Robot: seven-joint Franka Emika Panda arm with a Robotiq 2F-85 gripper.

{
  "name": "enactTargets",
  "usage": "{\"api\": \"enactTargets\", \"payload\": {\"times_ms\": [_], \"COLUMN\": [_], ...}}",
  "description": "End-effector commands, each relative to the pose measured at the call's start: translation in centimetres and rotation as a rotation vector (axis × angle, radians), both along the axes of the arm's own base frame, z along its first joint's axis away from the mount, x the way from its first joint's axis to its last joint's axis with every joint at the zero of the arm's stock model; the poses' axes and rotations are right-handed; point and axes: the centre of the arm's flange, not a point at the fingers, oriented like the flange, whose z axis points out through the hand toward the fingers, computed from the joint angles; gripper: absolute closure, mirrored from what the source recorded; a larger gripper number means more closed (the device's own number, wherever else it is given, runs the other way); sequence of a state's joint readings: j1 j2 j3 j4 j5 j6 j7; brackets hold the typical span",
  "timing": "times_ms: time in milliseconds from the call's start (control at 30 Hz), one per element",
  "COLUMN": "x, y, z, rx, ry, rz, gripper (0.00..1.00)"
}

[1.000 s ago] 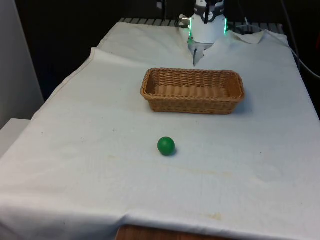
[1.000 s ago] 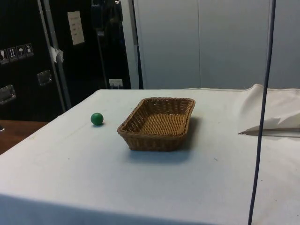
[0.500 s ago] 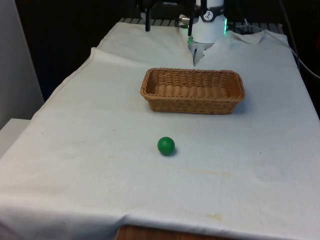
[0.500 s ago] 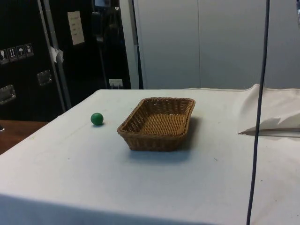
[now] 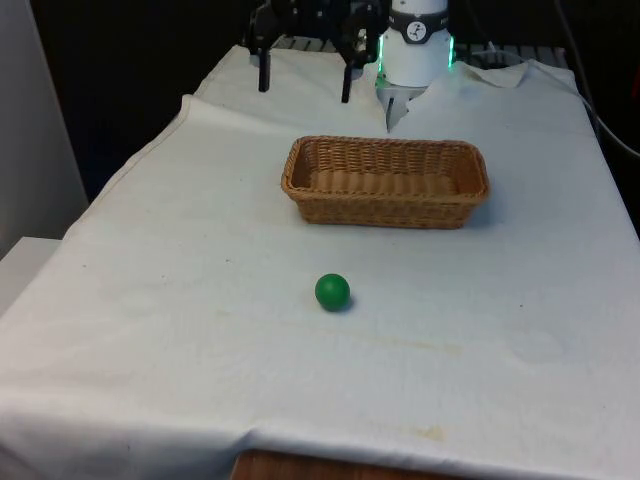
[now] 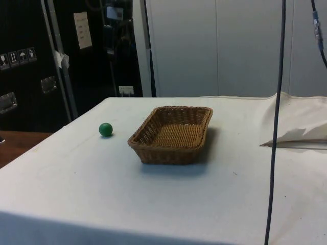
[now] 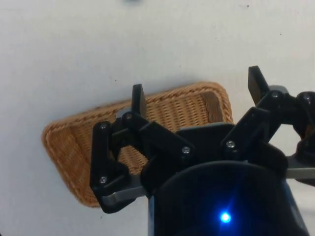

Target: Pick up the ball and place it into the basket.

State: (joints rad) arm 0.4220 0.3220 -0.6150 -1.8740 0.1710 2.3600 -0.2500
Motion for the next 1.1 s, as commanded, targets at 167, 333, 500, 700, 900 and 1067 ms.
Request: {"api": "enactTargets", "payload": {"times_ms": [167,333,500,700,900,1067], "x": [0.0,-0.1,-0.1,-0.2,-0.2,-0.2], "y": [-1.6,-2.4,-3.4,-4.7,-6.4,-7.3], "z": [-0.5,-0.8,-1.2,-2.0,-3.3,-4.2], "rx": [-0.002,-0.012,-0.013,-0.022,-0.027,-0.028], "ry": [-0.021,-0.016,-0.028,-0.034,-0.044,-0.049], "rz": [-0.001,-0.006,-0.007,-0.014,-0.021,-0.025], "gripper": [0.00,0.00,0.00,0.00,0.00,0.00]}}
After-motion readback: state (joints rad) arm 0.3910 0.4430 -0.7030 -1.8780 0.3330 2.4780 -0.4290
